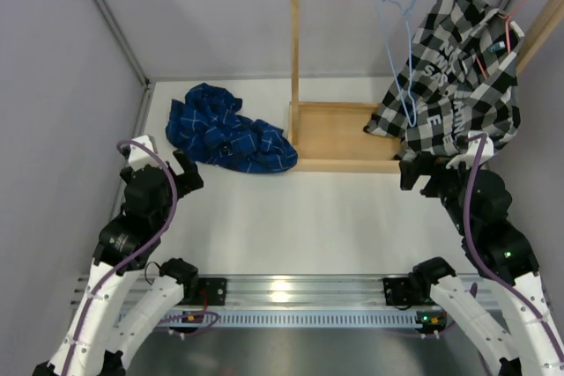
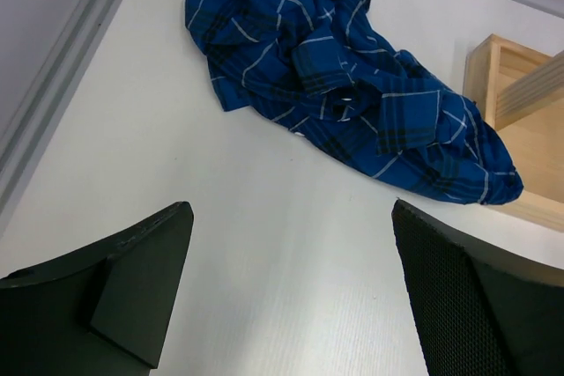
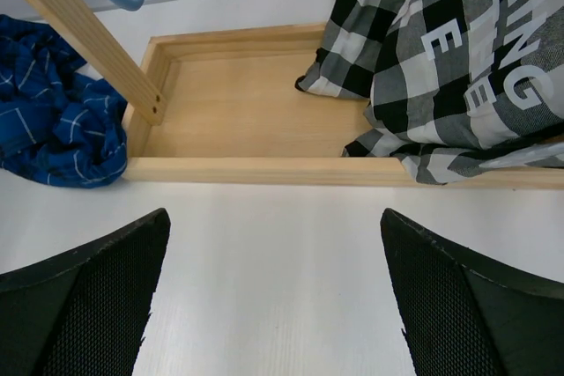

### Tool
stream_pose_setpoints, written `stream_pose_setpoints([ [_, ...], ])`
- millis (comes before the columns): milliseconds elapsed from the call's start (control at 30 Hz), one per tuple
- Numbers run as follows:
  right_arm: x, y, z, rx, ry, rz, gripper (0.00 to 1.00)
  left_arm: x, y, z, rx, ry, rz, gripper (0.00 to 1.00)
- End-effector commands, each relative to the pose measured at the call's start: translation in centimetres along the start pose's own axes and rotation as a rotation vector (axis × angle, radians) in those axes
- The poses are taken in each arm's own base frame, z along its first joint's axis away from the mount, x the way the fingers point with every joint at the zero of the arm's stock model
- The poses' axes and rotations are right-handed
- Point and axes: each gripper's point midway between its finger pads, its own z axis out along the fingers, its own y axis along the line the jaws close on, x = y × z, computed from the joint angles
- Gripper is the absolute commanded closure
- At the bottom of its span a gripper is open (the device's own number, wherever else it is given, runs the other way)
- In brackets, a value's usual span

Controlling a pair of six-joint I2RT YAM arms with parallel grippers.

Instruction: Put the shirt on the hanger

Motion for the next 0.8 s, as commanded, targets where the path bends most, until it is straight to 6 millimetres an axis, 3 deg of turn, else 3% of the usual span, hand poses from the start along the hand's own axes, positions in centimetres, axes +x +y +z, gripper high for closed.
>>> stream_pose_setpoints([
  [0,-0.9,-0.4,0.0,0.023,-0.033,0.002,0.01,-1.5,-1.7,-0.7,0.083,-0.021,-0.032,0.02],
  [100,-0.8,-0.2,-0.3,0.001,-0.053,0.001,0.01,-2.5,-4.2,-1.8,0.21,0.0,-0.063,0.02],
  [133,-0.9,0.0,-0.4,-0.017,-0.058,0.003,0.01,-3.8,-4.7,-2.3,0.229,-0.019,-0.088,0.02],
  [267,-0.4,2.9,-0.6,-0.184,-0.06,-0.004,0.0,-5.0,-6.7,-0.8,0.219,0.029,-0.151,0.02],
  [400,0.2,6.0,-0.4,-0.35,-0.038,0.041,0.01,-3.7,-10.6,3.6,0.245,0.141,-0.156,0.02],
  [433,0.3,6.5,-0.4,-0.378,-0.029,0.047,0.0,-2.5,-12.1,6.0,0.246,0.189,-0.142,0.02],
  [500,0.7,7.9,-0.4,-0.451,0.003,0.052,0.01,-3.0,-13.7,8.6,0.253,0.193,-0.083,0.02],
  [533,0.9,8.2,-0.5,-0.468,0.013,0.054,0.01,-0.6,-14.5,11.9,0.219,0.272,-0.009,0.02],
  [567,1.1,8.7,-0.6,-0.497,0.031,0.05,0.01,-2.5,-15.7,13.2,0.233,0.244,0.052,0.02],
  [600,1.3,8.8,-0.6,-0.509,0.038,0.047,0.0,-2.1,-16.2,14.7,0.221,0.269,0.092,0.02],
  [633,1.4,8.9,-0.7,-0.518,0.041,0.042,0.01,1.2,-16.1,17.6,0.173,0.374,0.158,0.02],
  [667,1.4,9.1,-1.0,-0.532,0.04,0.038,0.0,1.6,-16.0,18.8,0.159,0.398,0.199,0.02],
  [700,1.4,9.1,-1.2,-0.536,0.039,0.037,0.01,0.2,-16.4,19.8,0.149,0.386,0.207,0.03],
  [733,1.7,9.0,-1.3,-0.535,0.047,0.036,0.0,2.6,-15.6,21.4,0.109,0.459,0.251,0.04],
  [767,1.7,9.0,-1.6,-0.541,0.037,0.034,0.01,3.2,-15.4,22.0,0.103,0.482,0.264,0.04],
])
